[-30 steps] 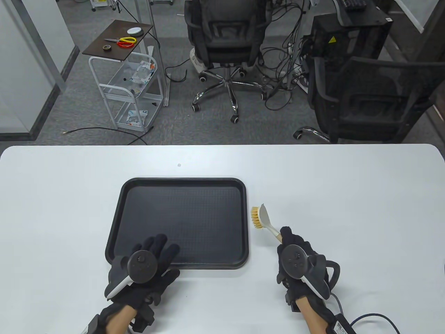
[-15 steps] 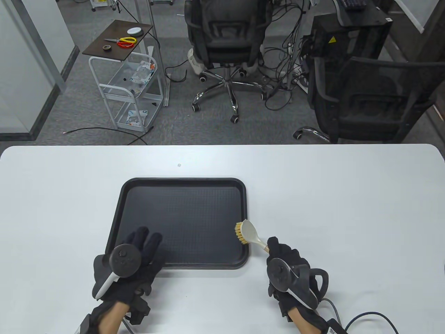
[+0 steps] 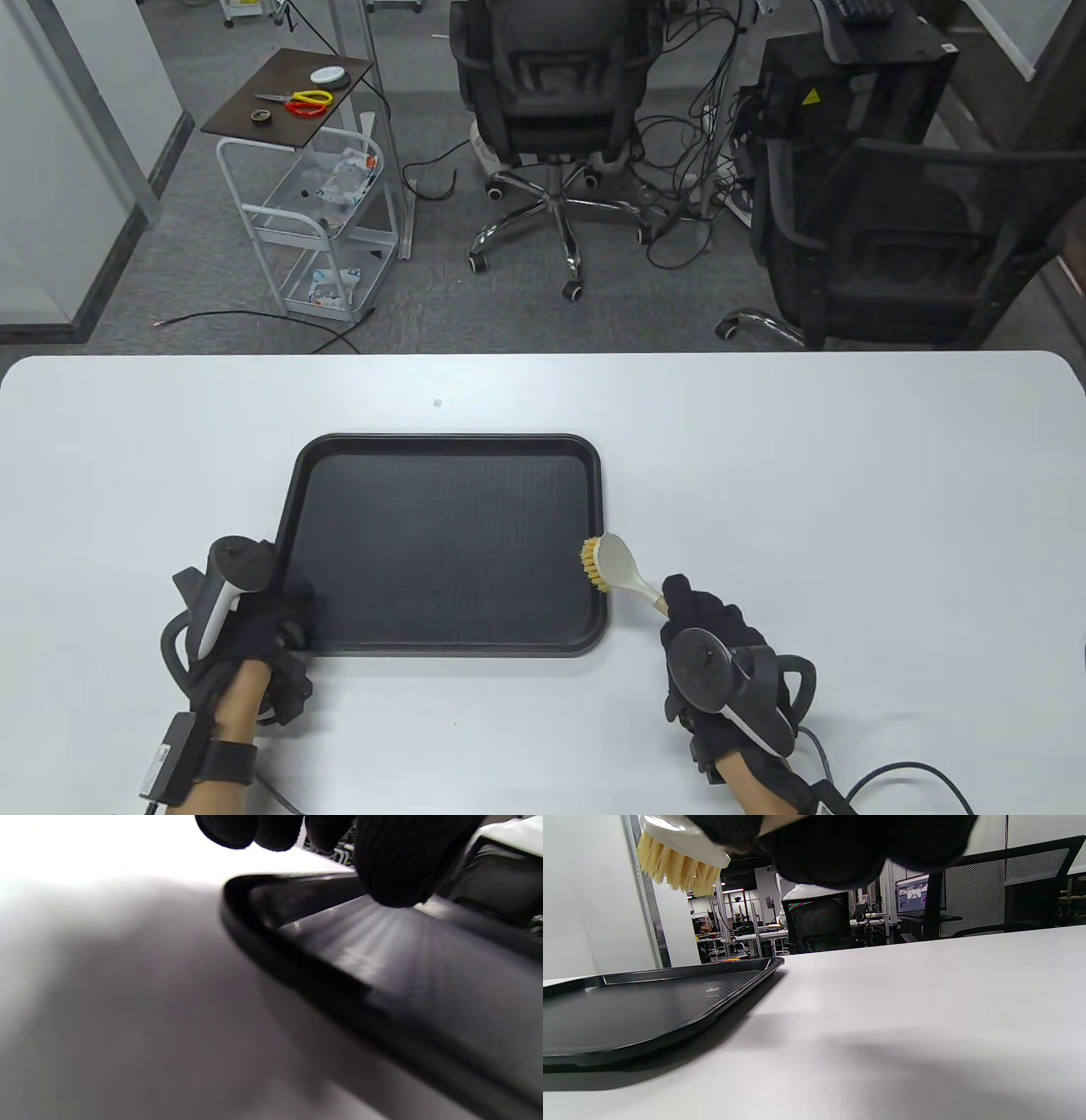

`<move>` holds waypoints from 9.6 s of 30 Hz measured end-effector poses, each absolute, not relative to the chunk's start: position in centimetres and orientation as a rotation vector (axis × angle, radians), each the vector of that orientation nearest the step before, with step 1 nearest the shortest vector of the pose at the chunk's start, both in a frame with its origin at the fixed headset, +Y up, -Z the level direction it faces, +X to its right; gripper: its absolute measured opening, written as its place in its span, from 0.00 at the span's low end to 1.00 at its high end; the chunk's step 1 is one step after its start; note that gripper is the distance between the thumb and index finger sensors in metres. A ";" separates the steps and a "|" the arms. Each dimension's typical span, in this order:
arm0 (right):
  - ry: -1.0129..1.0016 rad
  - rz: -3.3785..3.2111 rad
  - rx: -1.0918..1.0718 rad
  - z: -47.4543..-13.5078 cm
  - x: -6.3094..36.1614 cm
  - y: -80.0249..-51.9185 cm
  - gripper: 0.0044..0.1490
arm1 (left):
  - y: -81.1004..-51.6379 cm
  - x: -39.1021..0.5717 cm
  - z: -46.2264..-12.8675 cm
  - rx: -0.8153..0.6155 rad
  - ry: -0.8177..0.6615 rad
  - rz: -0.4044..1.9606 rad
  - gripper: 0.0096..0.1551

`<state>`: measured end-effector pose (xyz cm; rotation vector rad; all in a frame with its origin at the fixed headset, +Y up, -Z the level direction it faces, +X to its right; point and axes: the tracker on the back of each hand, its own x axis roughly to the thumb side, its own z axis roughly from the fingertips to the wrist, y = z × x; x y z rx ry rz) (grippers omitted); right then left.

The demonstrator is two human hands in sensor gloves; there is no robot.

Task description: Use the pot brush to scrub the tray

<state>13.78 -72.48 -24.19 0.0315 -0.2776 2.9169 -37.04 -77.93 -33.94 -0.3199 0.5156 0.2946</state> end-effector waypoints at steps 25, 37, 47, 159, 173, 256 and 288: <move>-0.259 2.887 -0.027 -24.2 15.0 -71.9 0.36 | -78.6 -29.9 -32.1 -0.417 0.277 0.074 0.46; -0.207 2.900 -0.010 -24.5 14.6 -72.3 0.37 | -78.8 -24.8 -30.8 -0.403 0.174 0.070 0.46; -0.248 2.918 0.127 -26.7 10.1 -69.5 0.35 | -79.3 -25.4 -31.0 -0.429 0.174 0.104 0.46; 0.262 3.262 -0.383 -36.4 15.4 -73.3 0.35 | -79.7 -25.3 -31.2 -0.457 0.174 0.094 0.47; 0.160 3.105 0.157 -36.0 -1.7 -72.6 0.35 | -79.8 -25.3 -31.2 -0.460 0.173 0.095 0.47; 0.280 3.119 -0.270 -31.6 14.4 -74.4 0.33 | -79.9 -25.4 -31.3 -0.464 0.174 0.101 0.47; 0.194 3.098 0.354 -30.6 -6.6 -74.0 0.34 | -79.9 -25.4 -31.3 -0.462 0.176 0.098 0.47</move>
